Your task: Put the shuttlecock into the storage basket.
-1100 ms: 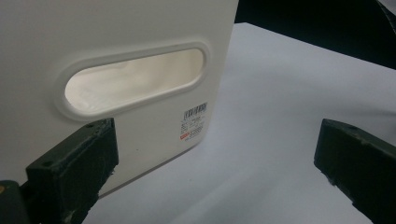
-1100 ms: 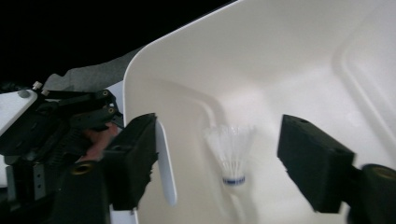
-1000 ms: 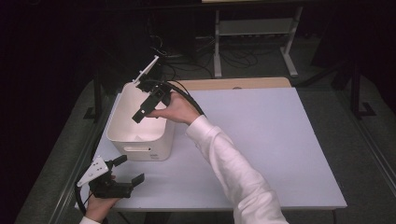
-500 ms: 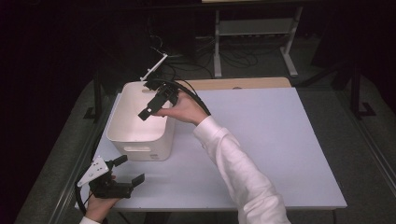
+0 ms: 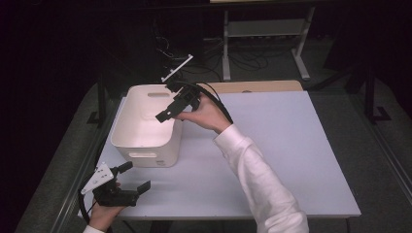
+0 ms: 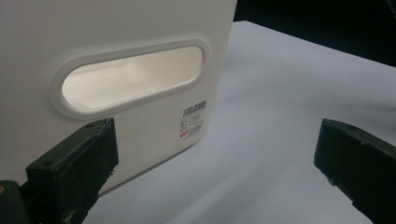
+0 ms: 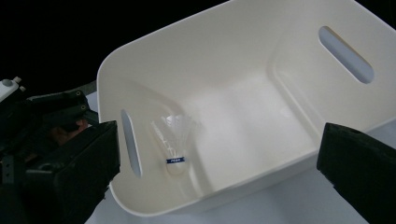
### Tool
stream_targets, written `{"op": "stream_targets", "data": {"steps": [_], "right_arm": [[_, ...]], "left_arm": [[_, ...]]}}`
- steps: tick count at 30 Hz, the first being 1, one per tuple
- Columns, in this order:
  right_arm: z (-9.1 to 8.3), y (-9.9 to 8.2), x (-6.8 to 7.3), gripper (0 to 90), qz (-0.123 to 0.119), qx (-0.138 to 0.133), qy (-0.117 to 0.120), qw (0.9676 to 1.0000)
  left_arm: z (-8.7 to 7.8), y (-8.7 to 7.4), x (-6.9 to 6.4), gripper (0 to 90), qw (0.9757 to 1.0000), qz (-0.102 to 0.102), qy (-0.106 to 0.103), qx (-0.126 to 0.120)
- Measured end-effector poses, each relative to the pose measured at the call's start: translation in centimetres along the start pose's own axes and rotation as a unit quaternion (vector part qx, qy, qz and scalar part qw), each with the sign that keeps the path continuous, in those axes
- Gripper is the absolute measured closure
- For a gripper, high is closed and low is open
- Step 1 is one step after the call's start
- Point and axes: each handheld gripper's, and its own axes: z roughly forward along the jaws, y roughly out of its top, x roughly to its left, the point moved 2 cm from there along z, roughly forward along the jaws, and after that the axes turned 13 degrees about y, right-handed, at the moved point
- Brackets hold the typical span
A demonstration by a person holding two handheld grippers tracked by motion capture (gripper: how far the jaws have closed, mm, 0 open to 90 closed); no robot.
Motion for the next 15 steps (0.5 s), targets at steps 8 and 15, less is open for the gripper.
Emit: {"op": "stream_targets", "data": {"steps": [8,15], "right_arm": [[-1.6,-1.6,-0.7,0.0,0.012,-0.009,-0.011,0.9998],[-2.7,-2.7,-1.0,0.0,0.018,-0.017,-0.014,0.9996]], "left_arm": [[0.0,0.0,0.0,0.0,1.0,0.001,0.002,0.003],[0.0,0.0,0.0,0.0,1.0,-0.003,0.005,0.003]]}}
